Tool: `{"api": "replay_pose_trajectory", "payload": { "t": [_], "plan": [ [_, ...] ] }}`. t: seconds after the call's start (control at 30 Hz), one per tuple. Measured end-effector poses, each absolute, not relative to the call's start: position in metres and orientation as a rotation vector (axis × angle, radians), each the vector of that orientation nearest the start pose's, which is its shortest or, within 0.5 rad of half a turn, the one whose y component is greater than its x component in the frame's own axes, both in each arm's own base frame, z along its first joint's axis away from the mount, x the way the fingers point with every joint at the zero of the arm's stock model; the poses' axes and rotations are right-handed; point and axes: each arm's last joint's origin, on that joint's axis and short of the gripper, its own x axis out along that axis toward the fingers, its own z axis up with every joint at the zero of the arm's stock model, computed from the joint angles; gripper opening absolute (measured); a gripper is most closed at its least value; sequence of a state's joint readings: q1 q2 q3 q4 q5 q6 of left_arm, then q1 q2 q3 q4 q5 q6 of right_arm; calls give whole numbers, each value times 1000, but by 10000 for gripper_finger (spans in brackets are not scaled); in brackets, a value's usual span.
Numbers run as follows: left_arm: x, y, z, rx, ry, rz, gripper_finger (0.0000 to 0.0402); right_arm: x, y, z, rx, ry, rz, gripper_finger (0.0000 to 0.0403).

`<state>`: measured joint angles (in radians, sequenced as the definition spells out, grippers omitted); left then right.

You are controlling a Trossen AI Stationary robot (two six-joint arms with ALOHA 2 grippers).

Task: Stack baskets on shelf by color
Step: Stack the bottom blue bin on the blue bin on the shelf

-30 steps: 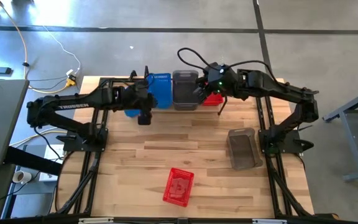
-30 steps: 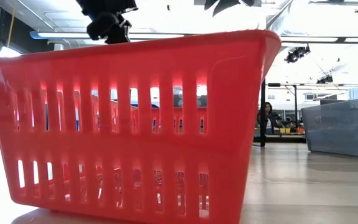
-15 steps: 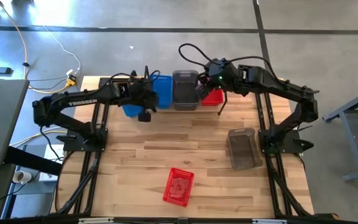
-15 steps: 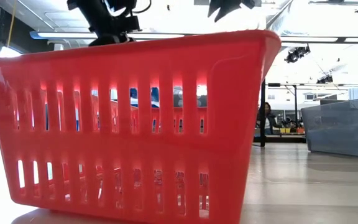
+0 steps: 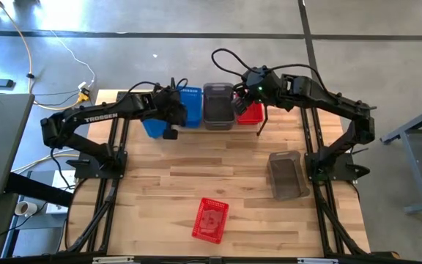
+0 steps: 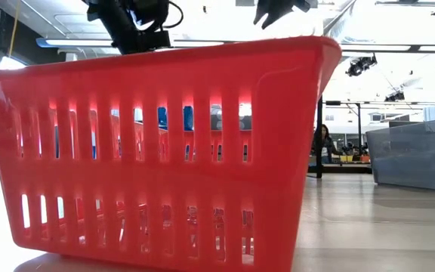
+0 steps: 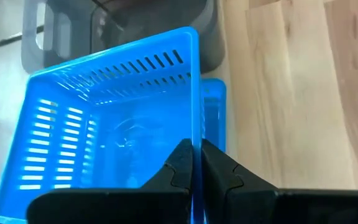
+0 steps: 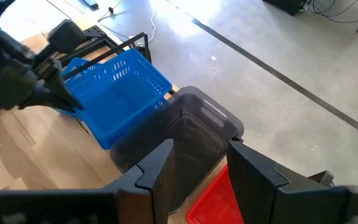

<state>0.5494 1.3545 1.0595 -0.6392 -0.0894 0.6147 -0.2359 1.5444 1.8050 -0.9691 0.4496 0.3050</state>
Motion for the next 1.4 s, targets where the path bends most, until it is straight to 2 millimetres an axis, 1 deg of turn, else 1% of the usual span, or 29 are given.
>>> {"api": "replay_pose_trajectory", "payload": {
  "t": [0.13, 0.33, 0.73, 1.13, 1.4],
  "plan": [
    [230, 152, 263, 305, 1089, 271, 0, 294, -84, 427, 206, 612, -754, 133],
    [236, 156, 255, 299, 1084, 240, 0, 294, -84, 427, 211, 609, -759, 133],
    [233, 163, 255, 273, 1073, 260, 2, 294, -84, 427, 210, 608, -762, 133],
    [233, 163, 255, 271, 1073, 255, 43, 294, -84, 427, 210, 608, -762, 133],
    [233, 163, 256, 268, 1072, 257, 83, 294, -84, 427, 213, 607, -762, 133]
  ]
}}
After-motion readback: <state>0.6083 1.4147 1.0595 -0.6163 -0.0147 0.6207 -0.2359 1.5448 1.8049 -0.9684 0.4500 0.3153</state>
